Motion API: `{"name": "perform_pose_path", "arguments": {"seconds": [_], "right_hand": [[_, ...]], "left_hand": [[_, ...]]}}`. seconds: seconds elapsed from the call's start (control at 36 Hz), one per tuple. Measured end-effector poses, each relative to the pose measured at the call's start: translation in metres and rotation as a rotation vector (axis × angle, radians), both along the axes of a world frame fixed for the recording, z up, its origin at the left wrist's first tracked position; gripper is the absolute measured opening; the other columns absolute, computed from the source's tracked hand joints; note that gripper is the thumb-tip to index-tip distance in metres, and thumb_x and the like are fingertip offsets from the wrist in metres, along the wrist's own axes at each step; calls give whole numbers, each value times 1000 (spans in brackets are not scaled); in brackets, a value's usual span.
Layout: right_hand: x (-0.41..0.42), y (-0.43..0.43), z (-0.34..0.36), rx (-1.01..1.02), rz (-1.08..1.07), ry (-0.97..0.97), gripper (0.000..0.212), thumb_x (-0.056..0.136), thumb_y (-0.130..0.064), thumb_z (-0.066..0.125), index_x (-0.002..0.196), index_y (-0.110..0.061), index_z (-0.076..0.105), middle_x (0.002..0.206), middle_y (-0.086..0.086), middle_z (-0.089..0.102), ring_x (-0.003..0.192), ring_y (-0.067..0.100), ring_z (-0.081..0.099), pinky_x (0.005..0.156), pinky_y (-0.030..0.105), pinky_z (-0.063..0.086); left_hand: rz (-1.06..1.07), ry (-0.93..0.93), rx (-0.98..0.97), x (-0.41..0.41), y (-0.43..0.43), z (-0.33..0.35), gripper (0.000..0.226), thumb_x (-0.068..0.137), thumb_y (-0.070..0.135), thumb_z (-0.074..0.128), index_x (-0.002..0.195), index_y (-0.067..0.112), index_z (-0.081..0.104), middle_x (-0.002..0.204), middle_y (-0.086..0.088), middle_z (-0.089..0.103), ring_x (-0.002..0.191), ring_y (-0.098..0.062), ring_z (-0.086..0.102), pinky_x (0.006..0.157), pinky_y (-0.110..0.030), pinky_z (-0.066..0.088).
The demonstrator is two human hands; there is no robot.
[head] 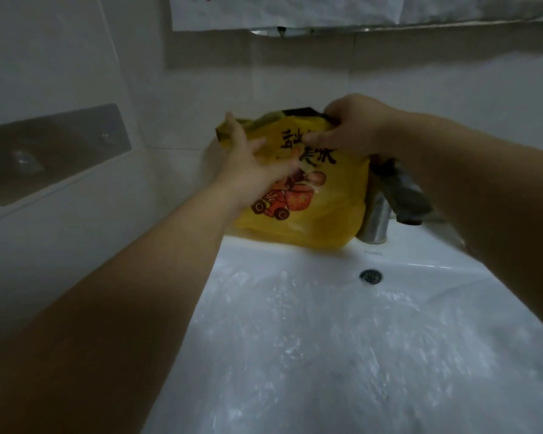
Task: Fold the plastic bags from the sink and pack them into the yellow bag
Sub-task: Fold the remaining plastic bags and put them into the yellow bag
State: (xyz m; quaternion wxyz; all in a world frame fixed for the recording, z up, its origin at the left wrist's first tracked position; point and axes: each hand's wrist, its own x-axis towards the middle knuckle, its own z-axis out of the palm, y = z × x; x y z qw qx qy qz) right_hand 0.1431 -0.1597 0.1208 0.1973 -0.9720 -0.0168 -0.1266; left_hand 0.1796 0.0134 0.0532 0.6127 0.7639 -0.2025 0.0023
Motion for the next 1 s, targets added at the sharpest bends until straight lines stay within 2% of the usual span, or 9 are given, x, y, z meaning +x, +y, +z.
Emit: {"name": "perform_pose_path", "arguments": {"seconds": [0.06, 0.14, 0.25, 0.33, 0.47, 0.56, 0.67, 0.92, 1.0], "right_hand": [[1, 1, 0, 43, -5, -46, 35, 90, -47, 58, 104, -16, 57, 84, -4, 54, 73, 13, 50, 55, 23, 36], [1, 4, -2, 92, -51, -128, 48, 88, -50, 60, 121, -14, 54, 103, 1, 51, 91, 17, 49, 69, 28, 40], [-7, 8, -3, -122, -100, -3, 63, 88, -66, 45, 128, -18, 51, 114, 5, 55, 108, 27, 53, 87, 35, 41], [-13, 9, 0, -123, -118, 158, 56, 96, -55, 36, 137, -18, 46, 138, 10, 49, 125, 31, 46, 105, 41, 34], [-21, 2, 5, 3, -193, 23, 32, 95, -27, 47, 115, -6, 60, 112, 14, 60, 98, 27, 56, 80, 36, 44], [-19, -2, 3, 106, -207, -107, 27, 91, -20, 54, 116, -11, 62, 112, 8, 60, 102, 25, 55, 87, 37, 47], [-20, -9, -3, 301, -270, -260, 38, 89, -15, 56, 126, -21, 54, 120, 3, 55, 114, 27, 53, 104, 46, 41], [-61, 7, -15, 229, -218, -416, 35, 92, -17, 50, 126, -18, 57, 123, 3, 60, 115, 24, 54, 103, 44, 40], [-86, 16, -23, 216, -193, -467, 34, 93, -15, 48, 125, -16, 58, 120, 2, 62, 111, 20, 55, 95, 31, 43]], "left_hand": [[-30, -20, 128, -4, -4, -13, 135, 75, 23, 82, 144, 31, -34, 157, -1, 26, 140, -18, 33, 109, -38, 37], [17, -92, 234, -9, -10, -24, 135, 76, 17, 81, 143, 31, -36, 160, -3, 17, 143, -19, 28, 110, -34, 33], [108, -220, 307, -8, -10, -31, 137, 74, 20, 84, 145, 32, -32, 159, -7, 12, 145, -25, 22, 115, -43, 29], [127, -249, 373, -7, -7, -32, 137, 71, 25, 85, 146, 35, -29, 158, -7, 9, 146, -30, 16, 116, -50, 26], [133, -254, 436, -10, -4, -34, 133, 73, 23, 83, 147, 35, -26, 158, -6, 7, 146, -29, 14, 117, -48, 24], [103, -213, 529, -14, -3, -38, 127, 76, 23, 81, 148, 38, -22, 158, -9, 3, 147, -30, 9, 118, -46, 23], [93, -184, 607, -19, -3, -41, 120, 78, 26, 80, 149, 42, -16, 160, -9, -4, 147, -31, 4, 118, -45, 22], [138, -257, 476, -51, 8, -25, 93, 80, 28, 77, 154, 27, 20, 150, -8, 24, 140, -27, 26, 117, -38, 27], [119, -296, 424, -76, 15, -21, 76, 85, 23, 72, 150, 23, 32, 144, -7, 33, 134, -21, 34, 109, -21, 28]]}}
